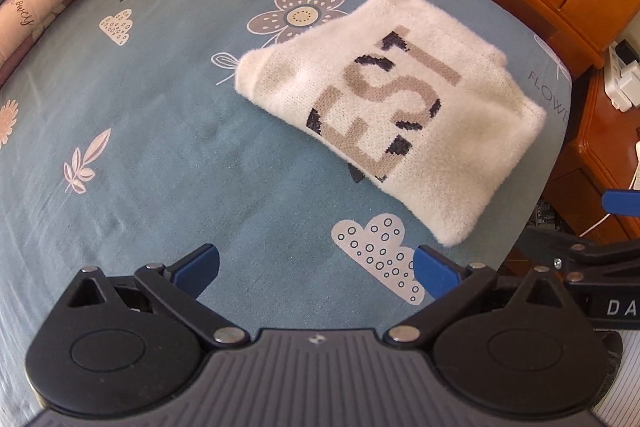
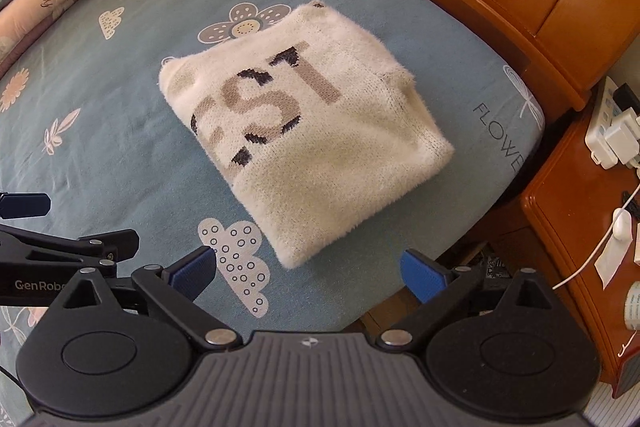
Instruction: Fold clothes
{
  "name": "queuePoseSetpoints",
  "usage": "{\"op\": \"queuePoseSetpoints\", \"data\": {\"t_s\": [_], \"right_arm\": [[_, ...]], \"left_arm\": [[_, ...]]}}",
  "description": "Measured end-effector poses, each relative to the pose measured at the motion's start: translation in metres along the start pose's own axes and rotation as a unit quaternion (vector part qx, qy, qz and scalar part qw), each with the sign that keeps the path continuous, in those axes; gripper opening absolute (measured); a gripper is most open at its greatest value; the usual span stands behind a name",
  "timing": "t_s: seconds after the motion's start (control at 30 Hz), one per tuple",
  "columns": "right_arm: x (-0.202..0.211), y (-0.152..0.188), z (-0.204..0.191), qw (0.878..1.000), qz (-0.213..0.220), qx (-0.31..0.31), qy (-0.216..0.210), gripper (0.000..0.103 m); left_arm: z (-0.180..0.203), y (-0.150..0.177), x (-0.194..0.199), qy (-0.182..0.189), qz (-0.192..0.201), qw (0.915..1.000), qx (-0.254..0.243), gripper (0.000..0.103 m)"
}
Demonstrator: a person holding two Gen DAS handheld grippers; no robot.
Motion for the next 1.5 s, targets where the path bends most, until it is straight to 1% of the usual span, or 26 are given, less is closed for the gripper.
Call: {"op": "queuePoseSetpoints", "data": {"t_s": [0.13, 0.27, 0.47, 0.57, 0.77, 1.1, 1.33, 1.5], "right_arm": [[0.020, -0.001, -0.005, 1.000, 0.010, -0.017, -0.002, 0.102], [0.028, -0.002, -0.008, 0.999, 0.000, -0.037, -0.008, 0.102], [0.034, -0.004, -0.010, 0.999, -0.008, -0.038, -0.003, 0.102], [0.036, -0.005, -0.012, 0.999, -0.014, -0.041, -0.006, 0.102], [0.036, -0.007, -0.012, 0.999, -0.025, -0.044, -0.009, 0.102], [0.036, -0.014, -0.012, 0.999, -0.023, -0.042, -0.009, 0.102], [0.034, -0.014, -0.015, 0.998, -0.030, -0.043, -0.023, 0.102], [0.034, -0.016, -0.016, 0.998, -0.030, -0.040, -0.023, 0.102]], "left_arm": [[-0.005, -0.002, 0.007, 0.006, -0.005, 1.0000, 0.001, 0.102], [-0.007, -0.003, 0.012, 0.005, -0.013, 0.9999, -0.005, 0.102], [-0.004, -0.005, 0.019, 0.016, -0.022, 0.9996, -0.012, 0.102], [-0.002, -0.006, 0.019, 0.013, -0.029, 0.9993, -0.020, 0.102], [-0.003, -0.010, 0.020, 0.011, -0.029, 0.9993, -0.020, 0.102], [-0.004, -0.016, 0.021, 0.014, -0.029, 0.9993, -0.018, 0.102], [-0.006, -0.017, 0.021, 0.013, -0.031, 0.9993, -0.014, 0.102], [-0.007, -0.016, 0.021, 0.012, -0.031, 0.9994, -0.011, 0.102]]}}
Point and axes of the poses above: each gripper's, at about its wrist camera, not at the fingertips, and x roughly against the way its jaws point, z to its right, y to its underside, the point moved 8 cm from there along -x, roughly the way its jaws point, and after that the axes turned 12 degrees about y, right-handed, at the moved point
